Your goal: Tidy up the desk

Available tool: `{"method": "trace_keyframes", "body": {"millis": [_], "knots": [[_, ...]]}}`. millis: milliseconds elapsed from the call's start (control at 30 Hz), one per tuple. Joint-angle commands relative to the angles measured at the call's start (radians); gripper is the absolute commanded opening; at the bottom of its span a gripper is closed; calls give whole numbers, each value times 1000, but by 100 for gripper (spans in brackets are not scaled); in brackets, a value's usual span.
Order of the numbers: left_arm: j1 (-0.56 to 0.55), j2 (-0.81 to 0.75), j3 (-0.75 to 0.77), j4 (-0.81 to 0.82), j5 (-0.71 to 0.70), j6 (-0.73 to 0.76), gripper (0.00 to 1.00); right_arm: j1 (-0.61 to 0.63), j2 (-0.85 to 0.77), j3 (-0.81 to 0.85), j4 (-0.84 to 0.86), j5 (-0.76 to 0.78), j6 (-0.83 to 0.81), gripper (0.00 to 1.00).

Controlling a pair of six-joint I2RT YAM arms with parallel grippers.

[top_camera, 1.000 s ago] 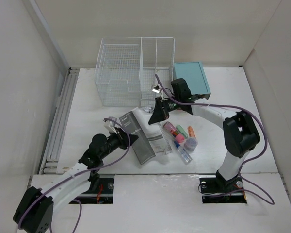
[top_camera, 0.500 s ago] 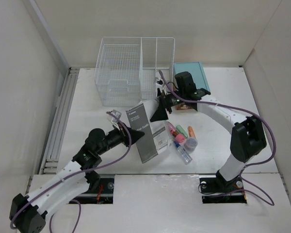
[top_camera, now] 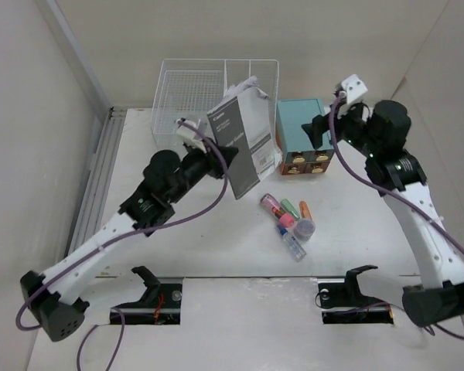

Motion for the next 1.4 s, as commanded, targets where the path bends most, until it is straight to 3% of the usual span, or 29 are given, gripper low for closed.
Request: {"method": "trace_keyframes", "body": {"millis": [0,67,100,133,200,233,333,500,700,1100,1367], "knots": [[-10,153,116,197,-144,100,0,-23,-59,-66,104,213,24,100],[-19,238,189,238,-221,131,0,-58,-90,-77,89,166,33,100],[-19,320,220,264,-250,143,0,-70,-99,-77,89,149,52,92],[-29,362,251,277,-304,175,0,-83,-99,-77,73,130,62,82],[-29,475,351,303,-336,207,0,-103,-131,-89,63,118,82,49],[-29,514,386,312,-352,218,0,-103,-140,-100,63,118,83,25],[-29,658,541,312,-391,269,0,-112,-176,-129,53,118,93,8],[-39,810,722,312,-471,318,0,-136,-217,-190,64,96,102,8],[-59,922,823,323,-579,417,0,-166,-217,-190,64,96,113,8],[-125,821,768,475,-705,553,0,-166,-188,-199,64,76,113,8],[-86,913,828,433,-697,520,0,-175,-188,-199,73,76,113,11]]}}
